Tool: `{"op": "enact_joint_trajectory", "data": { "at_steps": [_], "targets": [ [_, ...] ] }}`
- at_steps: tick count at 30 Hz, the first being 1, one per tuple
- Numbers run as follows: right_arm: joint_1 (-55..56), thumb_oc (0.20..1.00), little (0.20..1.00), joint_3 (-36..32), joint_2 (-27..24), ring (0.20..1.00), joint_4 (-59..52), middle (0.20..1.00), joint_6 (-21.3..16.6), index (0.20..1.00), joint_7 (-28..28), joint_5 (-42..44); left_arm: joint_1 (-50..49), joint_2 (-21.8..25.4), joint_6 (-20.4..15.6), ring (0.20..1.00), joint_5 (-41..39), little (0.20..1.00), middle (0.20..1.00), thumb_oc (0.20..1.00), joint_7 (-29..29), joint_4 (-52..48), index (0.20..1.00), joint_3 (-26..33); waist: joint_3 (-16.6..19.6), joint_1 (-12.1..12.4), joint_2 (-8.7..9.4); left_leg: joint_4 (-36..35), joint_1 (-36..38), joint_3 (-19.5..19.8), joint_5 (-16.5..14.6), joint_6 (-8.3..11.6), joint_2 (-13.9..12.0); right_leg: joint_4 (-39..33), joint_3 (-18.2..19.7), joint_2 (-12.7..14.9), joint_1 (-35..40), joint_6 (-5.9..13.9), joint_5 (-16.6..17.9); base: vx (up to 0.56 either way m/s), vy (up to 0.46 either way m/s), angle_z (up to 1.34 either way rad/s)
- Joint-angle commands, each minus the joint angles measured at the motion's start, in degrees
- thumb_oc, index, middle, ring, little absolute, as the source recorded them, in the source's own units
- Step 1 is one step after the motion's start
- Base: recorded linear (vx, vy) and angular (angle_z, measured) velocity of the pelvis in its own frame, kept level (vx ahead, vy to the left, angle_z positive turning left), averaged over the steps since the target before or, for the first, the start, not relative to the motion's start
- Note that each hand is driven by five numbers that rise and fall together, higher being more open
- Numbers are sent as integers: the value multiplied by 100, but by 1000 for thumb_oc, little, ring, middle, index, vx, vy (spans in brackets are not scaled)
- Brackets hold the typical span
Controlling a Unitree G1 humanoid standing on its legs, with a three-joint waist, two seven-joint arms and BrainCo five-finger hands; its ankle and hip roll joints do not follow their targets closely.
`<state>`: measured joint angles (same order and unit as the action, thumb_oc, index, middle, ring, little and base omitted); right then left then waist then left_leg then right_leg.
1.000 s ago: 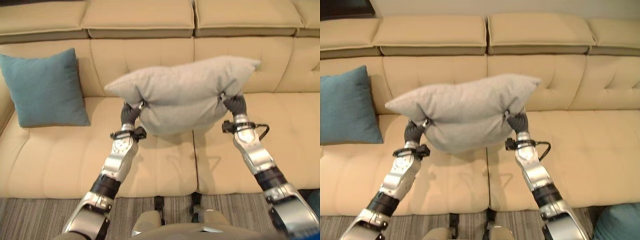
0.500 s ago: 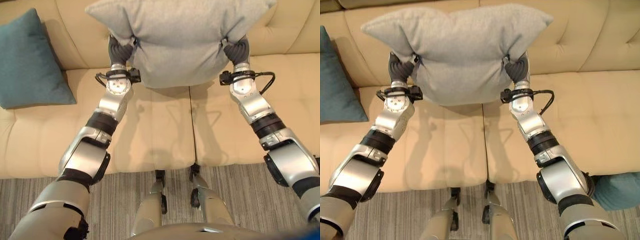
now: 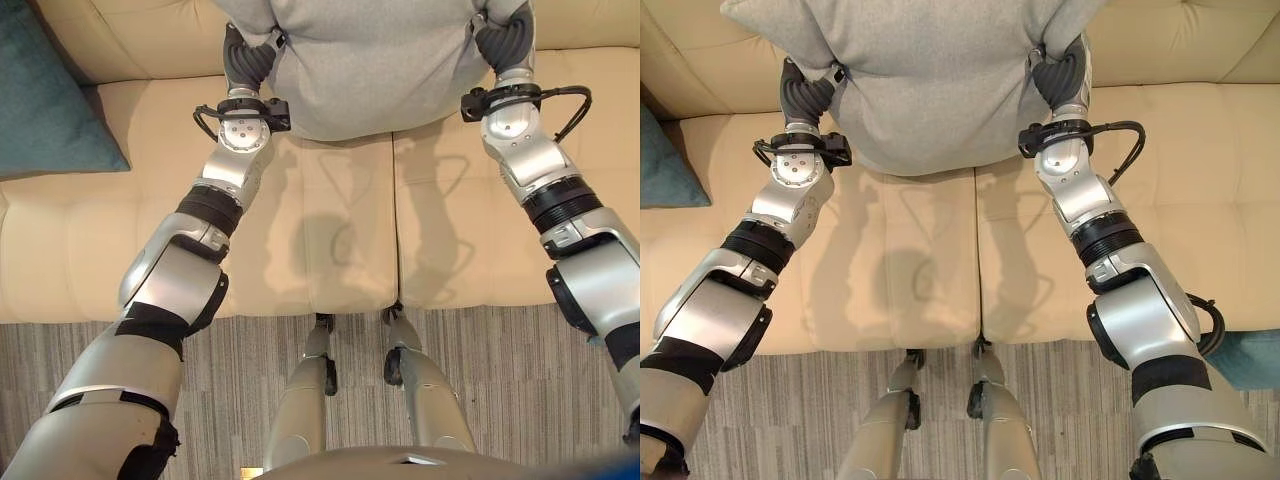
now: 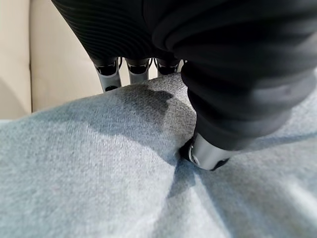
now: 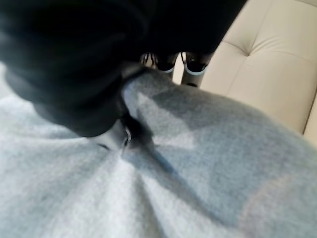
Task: Pick up all the scattered cushions and arrange them neatly on the sofa.
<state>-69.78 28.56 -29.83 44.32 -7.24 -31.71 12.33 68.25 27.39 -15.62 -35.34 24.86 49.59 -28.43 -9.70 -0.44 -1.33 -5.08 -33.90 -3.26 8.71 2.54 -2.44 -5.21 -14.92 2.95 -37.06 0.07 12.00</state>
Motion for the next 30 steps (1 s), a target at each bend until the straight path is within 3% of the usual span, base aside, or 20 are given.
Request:
{"op": "enact_joint_trajectory", "data": {
  "at_steps": [1,3,4,5,6,7,8,12,15,22,27,29,30],
  "targets": [
    [-912,200,200,204,128,200,-147,200,-561,200,-2,-90,890,15,-546,200,44,200,200,200,-212,-72,200,-292,159,20,76,8,-72,271,-43,582,-132,79,114,306,61,1036,-254,0,0,0],
    [-885,200,200,272,142,200,23,200,-501,200,40,-117,814,-39,-518,200,15,200,200,200,-240,0,200,-279,148,24,45,8,-223,279,14,594,-126,82,121,299,-101,1037,-235,0,0,0],
    [-948,200,200,390,142,200,210,200,-435,200,60,-162,858,-55,-496,391,-22,391,391,391,-246,169,391,-280,153,26,47,8,-270,297,29,603,-130,82,124,299,-151,1038,-227,0,0,0],
    [-994,200,200,461,131,200,310,200,-399,200,45,-198,910,-52,-483,937,-59,937,937,937,-243,246,937,-288,159,28,44,8,-295,305,40,605,-132,83,118,298,-177,1038,-221,0,0,0],
    [-1051,388,388,531,116,388,400,388,-348,388,33,-239,964,-34,-468,1000,-61,1000,1000,1000,-219,307,1000,-296,162,33,44,8,-310,303,48,607,-122,79,112,290,-189,1037,-217,0,0,0],
    [-1111,931,931,627,84,931,493,931,-298,931,26,-313,1026,5,-448,1000,-44,1000,1000,1000,-210,370,1000,-323,166,41,43,8,-328,313,56,611,-116,78,98,296,-207,1042,-205,0,0,0],
    [-1182,1000,1000,699,45,1000,562,1000,-272,1000,38,-330,1081,66,-429,1000,-31,1000,1000,1000,-203,406,1000,-349,166,53,40,8,-337,311,64,615,-111,76,98,294,-219,1045,-199,0,0,0],
    [-1399,1000,1000,973,-132,1000,861,1000,-72,1000,140,-329,1208,429,-316,1000,-70,1000,1000,1000,-279,678,1000,-444,194,111,38,8,-301,319,75,629,-85,67,54,302,-176,1046,-190,-5,-9,3],
    [-1720,1000,1000,1337,-494,1000,1360,1000,135,1000,266,-289,1449,976,-238,1000,-262,1000,1000,1000,-401,1122,1000,-554,254,190,54,8,-223,335,78,651,-62,50,5,319,-71,1056,-178,0,0,0],
    [-1884,1000,1000,1437,-898,1000,1685,1000,215,1000,329,44,1645,1507,-259,1000,-528,1000,1000,1000,-519,1293,1000,-633,323,277,80,8,-100,357,61,668,-42,25,-50,323,106,1055,-185,-11,-8,6],
    [-1538,1000,1000,1350,-1171,1000,1428,1000,166,1000,389,94,1130,1645,-303,1000,-495,1000,1000,1000,-617,986,1000,-472,361,288,117,8,48,365,40,669,-48,21,-83,332,280,1049,-216,-29,2,7],
    [-1223,1000,1000,1333,-1399,1000,1075,1000,164,1000,477,-54,547,1740,-327,1000,-374,1000,1000,1000,-681,509,1000,-306,359,285,142,8,233,337,1,657,-41,21,-78,334,471,1041,-242,-33,5,-4],
    [-709,1000,1000,1187,-1627,1000,628,1000,153,1000,526,-311,-247,1766,-348,1000,-217,1000,1000,1000,-695,-6,1000,66,338,283,167,8,446,304,-45,643,-46,21,-88,345,690,1022,-292,0,-11,-3]
  ]
}}
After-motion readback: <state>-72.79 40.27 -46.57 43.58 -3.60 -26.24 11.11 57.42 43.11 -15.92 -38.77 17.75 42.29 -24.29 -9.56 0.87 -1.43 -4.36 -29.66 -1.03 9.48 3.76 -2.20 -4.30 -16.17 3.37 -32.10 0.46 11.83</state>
